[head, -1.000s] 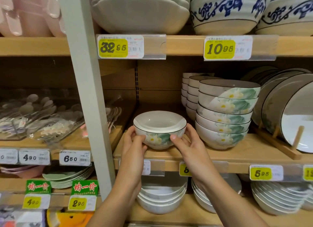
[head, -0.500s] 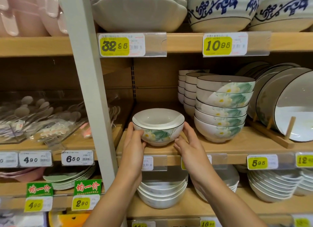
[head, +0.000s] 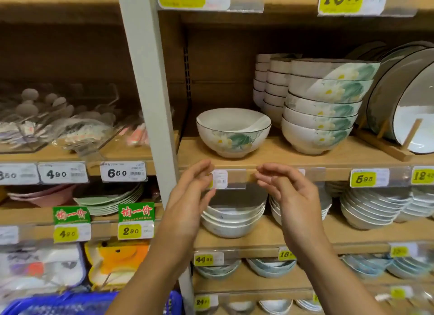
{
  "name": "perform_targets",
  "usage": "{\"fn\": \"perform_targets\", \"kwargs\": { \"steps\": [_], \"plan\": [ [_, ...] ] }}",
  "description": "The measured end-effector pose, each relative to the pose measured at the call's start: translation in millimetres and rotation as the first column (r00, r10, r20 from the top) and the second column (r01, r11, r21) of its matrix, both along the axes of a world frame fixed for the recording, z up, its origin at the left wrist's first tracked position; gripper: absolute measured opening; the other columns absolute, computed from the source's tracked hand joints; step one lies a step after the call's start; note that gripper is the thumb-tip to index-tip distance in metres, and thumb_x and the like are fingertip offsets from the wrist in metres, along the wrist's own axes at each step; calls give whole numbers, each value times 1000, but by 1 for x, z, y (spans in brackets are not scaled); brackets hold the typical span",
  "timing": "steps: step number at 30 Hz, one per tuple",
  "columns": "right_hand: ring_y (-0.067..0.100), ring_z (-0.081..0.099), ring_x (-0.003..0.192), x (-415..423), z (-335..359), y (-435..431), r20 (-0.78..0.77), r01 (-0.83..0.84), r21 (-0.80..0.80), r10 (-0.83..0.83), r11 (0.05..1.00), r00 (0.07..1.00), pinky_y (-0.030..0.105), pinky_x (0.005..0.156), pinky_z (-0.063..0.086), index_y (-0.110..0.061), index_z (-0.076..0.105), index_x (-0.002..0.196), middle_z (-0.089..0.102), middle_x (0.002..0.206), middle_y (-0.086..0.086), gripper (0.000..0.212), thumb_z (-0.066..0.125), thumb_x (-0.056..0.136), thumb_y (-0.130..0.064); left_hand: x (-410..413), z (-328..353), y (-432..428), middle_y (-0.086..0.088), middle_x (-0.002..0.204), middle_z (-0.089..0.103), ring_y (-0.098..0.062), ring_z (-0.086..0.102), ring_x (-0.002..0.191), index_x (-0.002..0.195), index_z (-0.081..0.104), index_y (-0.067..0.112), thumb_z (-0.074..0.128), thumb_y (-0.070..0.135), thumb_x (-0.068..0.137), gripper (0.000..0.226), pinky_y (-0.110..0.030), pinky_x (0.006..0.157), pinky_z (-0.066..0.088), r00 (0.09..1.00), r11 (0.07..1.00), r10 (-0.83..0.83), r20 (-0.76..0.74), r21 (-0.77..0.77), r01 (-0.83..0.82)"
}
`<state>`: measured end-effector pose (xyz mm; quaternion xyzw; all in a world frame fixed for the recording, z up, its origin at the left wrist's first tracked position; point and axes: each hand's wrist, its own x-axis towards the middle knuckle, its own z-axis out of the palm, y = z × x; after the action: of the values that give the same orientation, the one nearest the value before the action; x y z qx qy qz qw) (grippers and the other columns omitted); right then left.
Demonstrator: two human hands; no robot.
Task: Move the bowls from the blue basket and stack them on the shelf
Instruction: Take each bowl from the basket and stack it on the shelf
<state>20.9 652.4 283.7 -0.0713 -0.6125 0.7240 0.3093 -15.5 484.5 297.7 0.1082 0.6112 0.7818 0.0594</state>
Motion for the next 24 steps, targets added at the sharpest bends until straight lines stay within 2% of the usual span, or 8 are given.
{"fn": "perform_targets", "kwargs": {
  "steps": [3, 5, 8, 11, 14, 18, 21, 24],
  "plan": [
    [20, 72, 91, 13, -18, -19, 57, -57, 1, 57, 998, 997, 25, 79, 57, -14, 72, 86, 75, 91, 7, 33, 46, 93, 6, 19, -12, -23, -1, 104, 75, -14, 69, 105, 89, 76, 22, 38, 6, 99, 43, -33, 94, 50, 999, 1000, 23, 31, -17, -23],
    [22, 72, 87, 21, -33, -34, 110, -109, -4, 109, 994, 988, 28, 79, 58, -12, 72, 85, 75, 87, 8, 32, 46, 92, 6, 32, -23, -41, -4, 102, 76, -18, 70, 103, 93, 75, 18, 37, 8, 98, 39, -33, 91, 53, 998, 998, 53, 34, -39, -52],
    [24, 72, 83, 32, -57, -55, 212, -216, -46, 220, 975, 952, 23, 70, 58, -7, 71, 87, 75, 81, 9, 30, 45, 92, 5, 53, -43, -71, -5, 102, 76, -17, 70, 100, 97, 74, 17, 44, 18, 94, 30, -27, 84, 57, 981, 981, 178, 78, -86, -172],
    [21, 73, 80, 45, -81, -76, 333, -332, -60, 332, 941, 882, 22, 68, 56, -8, 71, 87, 76, 80, 7, 30, 44, 94, 4, 78, -64, -99, -7, 100, 76, -19, 72, 95, 96, 73, 13, 43, 18, 96, 30, -27, 76, 53, 918, 943, 328, 222, -137, -304],
    [25, 71, 77, 63, -108, -101, 406, -395, -144, 418, 907, 812, 33, 75, 57, -4, 70, 84, 75, 78, 11, 29, 45, 93, 6, 110, -85, -126, -7, 98, 76, -19, 72, 92, 99, 71, 10, 41, 18, 97, 31, -30, 76, 52, 842, 903, 425, 332, -220, -369],
    [25, 69, 74, 87, -139, -133, 473, -450, -181, 478, 875, 740, 32, 73, 55, -3, 68, 85, 73, 82, 17, 29, 42, 98, 2, 145, -106, -159, -8, 97, 76, -23, 70, 96, 101, 70, 7, 41, 18, 97, 32, -32, 78, 53, 764, 841, 537, 359, -303, -449],
    [30, 69, 75, 98, -158, -153, 537, -475, -222, 514, 851, 669, 33, 69, 54, -4, 69, 84, 72, 82, 19, 29, 44, 98, -2, 157, -117, -183, -8, 96, 76, -23, 70, 94, 99, 71, 9, 44, 21, 96, 30, -33, 78, 51, 754, 832, 548, 362, -323, -450],
    [27, 70, 73, 99, -172, -172, 601, -489, -248, 528, 836, 600, 26, 61, 53, -3, 69, 87, 72, 81, 17, 29, 43, 99, -4, 152, -124, -208, -7, 95, 76, -22, 70, 91, 97, 71, 9, 45, 22, 96, 29, -32, 75, 52, 745, 828, 554, 371, -342, -445]
  ]
}}
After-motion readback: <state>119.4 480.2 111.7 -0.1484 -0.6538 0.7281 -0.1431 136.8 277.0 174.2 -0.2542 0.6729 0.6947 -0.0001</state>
